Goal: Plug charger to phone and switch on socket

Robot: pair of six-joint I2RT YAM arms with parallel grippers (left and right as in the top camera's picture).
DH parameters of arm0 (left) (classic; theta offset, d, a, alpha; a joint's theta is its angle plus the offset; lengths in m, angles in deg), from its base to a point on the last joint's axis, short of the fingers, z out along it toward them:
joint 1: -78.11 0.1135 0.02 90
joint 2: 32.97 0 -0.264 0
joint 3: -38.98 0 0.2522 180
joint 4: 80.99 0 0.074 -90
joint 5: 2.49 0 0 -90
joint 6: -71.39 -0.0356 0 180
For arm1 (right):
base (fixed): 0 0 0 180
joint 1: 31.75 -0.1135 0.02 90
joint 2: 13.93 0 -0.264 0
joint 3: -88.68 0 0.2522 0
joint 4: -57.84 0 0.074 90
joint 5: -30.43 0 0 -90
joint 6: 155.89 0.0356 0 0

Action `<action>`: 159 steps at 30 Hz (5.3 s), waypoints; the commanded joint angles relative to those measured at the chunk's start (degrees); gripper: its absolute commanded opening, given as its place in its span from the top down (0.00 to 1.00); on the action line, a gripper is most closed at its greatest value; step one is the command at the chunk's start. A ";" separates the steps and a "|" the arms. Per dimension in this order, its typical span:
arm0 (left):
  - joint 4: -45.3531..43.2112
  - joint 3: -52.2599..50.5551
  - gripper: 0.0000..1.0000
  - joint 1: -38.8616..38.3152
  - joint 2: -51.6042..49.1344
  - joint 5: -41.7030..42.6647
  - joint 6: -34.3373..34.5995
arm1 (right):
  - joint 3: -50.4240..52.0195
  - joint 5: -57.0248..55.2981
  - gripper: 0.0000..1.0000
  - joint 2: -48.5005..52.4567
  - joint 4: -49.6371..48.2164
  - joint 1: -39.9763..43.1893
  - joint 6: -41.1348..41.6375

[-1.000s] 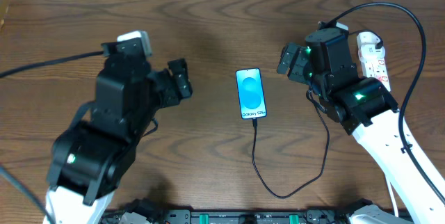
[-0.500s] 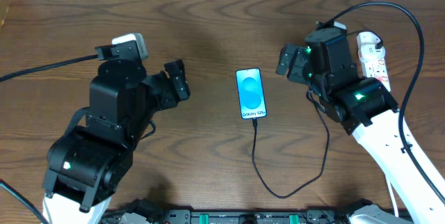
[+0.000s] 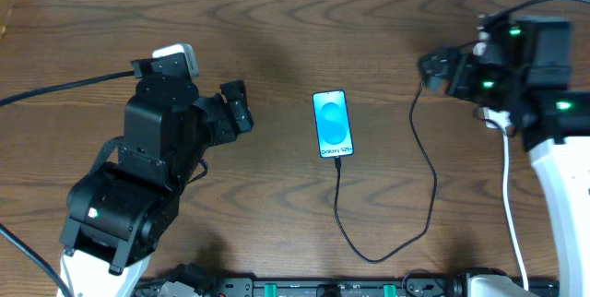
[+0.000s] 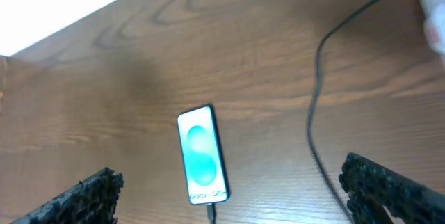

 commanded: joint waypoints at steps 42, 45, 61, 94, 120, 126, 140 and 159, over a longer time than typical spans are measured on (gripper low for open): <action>1.42 0.42 0.08 0.04 -0.09 -0.74 -0.79 | -49.70 1.22 0.01 54.07 28.37 22.18 -32.92; 1.42 0.42 0.07 0.04 -0.09 -0.74 -0.79 | -48.94 1.25 0.01 55.60 27.50 22.21 -32.89; 1.42 0.42 0.07 0.04 -0.09 -0.74 -0.79 | -42.75 7.02 0.01 59.49 22.34 22.12 -34.60; 1.42 0.42 0.07 0.04 -0.09 -0.74 -0.79 | -33.53 20.33 0.04 59.49 20.09 22.12 -37.64; 1.42 0.42 0.07 0.04 -0.09 -0.74 -0.79 | -33.62 7.10 0.01 44.89 20.33 22.21 -26.40; 1.42 0.42 0.07 0.04 -0.09 -0.74 -0.79 | -33.62 -1.77 0.01 33.48 21.57 21.20 -18.18; 1.42 0.42 0.07 0.04 -0.09 -0.74 -0.79 | -33.62 -1.38 0.01 18.49 26.34 20.39 -14.43; 1.42 0.42 0.07 0.04 -0.09 -0.74 -0.79 | -33.59 -1.38 0.01 18.62 26.34 20.39 -14.43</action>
